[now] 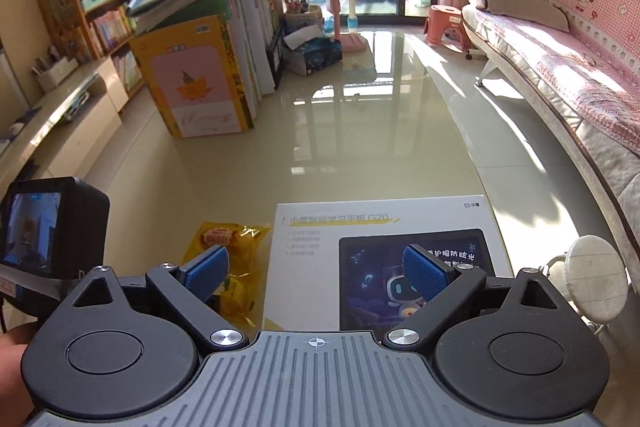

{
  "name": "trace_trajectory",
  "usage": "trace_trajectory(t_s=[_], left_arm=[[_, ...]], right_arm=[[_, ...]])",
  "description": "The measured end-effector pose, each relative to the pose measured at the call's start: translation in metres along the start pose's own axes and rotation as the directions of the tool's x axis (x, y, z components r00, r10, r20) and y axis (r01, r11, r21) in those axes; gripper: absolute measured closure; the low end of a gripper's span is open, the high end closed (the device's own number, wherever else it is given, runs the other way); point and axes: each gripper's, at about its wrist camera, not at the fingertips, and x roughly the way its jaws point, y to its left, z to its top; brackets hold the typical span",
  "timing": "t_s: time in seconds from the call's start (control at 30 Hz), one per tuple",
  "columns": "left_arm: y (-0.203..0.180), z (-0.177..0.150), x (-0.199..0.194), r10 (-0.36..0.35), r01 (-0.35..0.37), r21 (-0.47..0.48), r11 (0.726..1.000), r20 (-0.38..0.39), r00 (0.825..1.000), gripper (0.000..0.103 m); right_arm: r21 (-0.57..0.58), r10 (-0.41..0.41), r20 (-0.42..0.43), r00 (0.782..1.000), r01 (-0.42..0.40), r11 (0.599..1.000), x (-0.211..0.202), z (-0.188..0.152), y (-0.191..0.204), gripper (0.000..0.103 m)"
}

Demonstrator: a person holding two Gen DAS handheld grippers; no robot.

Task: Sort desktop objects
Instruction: 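Withdraw the right tool from the box while the left tool approaches the stacked bread packets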

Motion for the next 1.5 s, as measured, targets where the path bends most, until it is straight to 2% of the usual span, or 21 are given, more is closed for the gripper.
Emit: trace_trajectory(t_s=[0.2,0.43,0.67,1.1,1.5], left_arm=[[0.003,0.009,0.008,-0.001,0.001,-0.015,1.000,-0.004,1.000,0.000],[-0.013,0.018,0.022,0.002,-0.002,0.023,1.000,-0.020,1.000,0.000],[-0.016,0.017,0.033,-0.006,0.007,0.007,1.000,-0.046,0.999,0.000],[-0.012,0.012,0.039,-0.015,0.015,-0.007,1.000,-0.055,0.998,0.000],[-0.015,0.014,0.047,-0.026,0.025,-0.020,0.999,-0.058,0.998,0.000]], right_arm=[[-0.027,-0.003,-0.015,1.000,0.002,1.000,0.001,-0.003,0.004,0.008],[-0.013,-0.014,-0.027,1.000,0.013,1.000,0.007,-0.003,0.003,0.008],[-0.023,-0.009,-0.029,1.000,0.009,1.000,0.012,0.001,0.005,0.008],[-0.026,0.040,-0.035,0.999,-0.041,0.999,0.012,0.002,0.005,0.008],[-0.032,0.047,-0.036,0.998,-0.049,0.998,0.015,-0.001,0.004,0.008]])
